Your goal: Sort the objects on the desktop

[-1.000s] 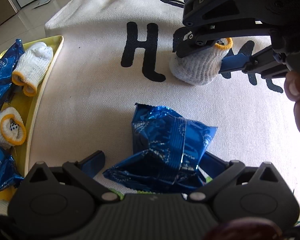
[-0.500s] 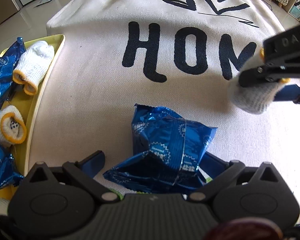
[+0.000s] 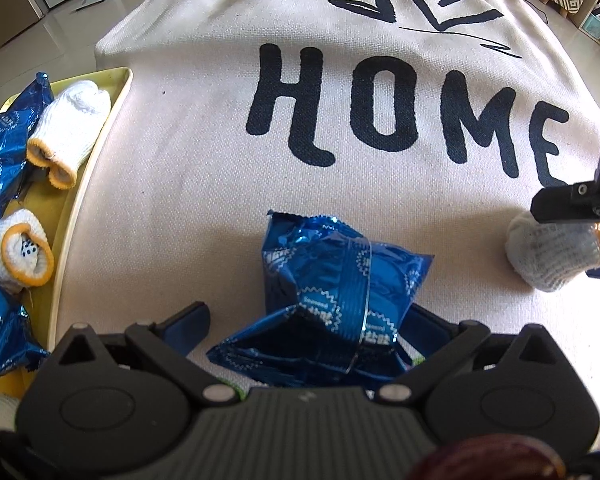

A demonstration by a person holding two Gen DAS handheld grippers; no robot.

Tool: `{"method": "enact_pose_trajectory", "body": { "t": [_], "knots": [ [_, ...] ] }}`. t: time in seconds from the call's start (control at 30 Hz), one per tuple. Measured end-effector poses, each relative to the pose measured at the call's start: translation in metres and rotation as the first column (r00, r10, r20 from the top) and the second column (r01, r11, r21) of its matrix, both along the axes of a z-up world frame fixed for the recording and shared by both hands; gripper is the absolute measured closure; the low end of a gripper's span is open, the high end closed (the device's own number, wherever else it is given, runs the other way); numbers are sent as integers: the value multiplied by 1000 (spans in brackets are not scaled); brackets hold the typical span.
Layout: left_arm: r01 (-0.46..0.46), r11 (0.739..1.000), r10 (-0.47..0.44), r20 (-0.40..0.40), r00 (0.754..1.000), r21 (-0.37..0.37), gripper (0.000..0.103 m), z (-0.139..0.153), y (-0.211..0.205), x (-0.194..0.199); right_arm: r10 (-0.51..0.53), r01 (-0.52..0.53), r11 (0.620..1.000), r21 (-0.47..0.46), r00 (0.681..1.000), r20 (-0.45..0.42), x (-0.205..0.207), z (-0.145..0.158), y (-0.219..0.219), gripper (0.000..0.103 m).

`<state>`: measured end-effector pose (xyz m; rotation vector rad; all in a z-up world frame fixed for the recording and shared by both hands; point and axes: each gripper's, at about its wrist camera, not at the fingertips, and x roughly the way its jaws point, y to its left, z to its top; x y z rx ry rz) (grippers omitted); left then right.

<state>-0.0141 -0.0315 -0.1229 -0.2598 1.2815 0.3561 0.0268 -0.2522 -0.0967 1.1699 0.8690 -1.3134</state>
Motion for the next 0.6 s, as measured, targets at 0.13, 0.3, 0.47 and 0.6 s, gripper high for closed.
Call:
{"method": "enact_pose_trajectory", "body": {
  "t": [0.13, 0.3, 0.47, 0.6],
  "knots": [
    [19, 1000, -19, -2, 1000, 0, 0, 5, -2, 7, 5, -5, 1000, 25, 1000, 4, 3, -6, 1, 31],
    [46, 999, -46, -1, 999, 7, 1, 3, 2, 17, 34, -33, 999, 31, 999, -23, 11, -8, 0, 31],
    [86, 996, -86, 3, 996, 28, 2, 8, -14, 23, 61, -60, 998, 22, 996, -57, 16, -13, -4, 31],
    [107, 994, -108, 25, 994, 13, 18, 14, -36, 25, 75, -75, 997, 6, 993, -92, 20, -18, -5, 32]
  ]
}}
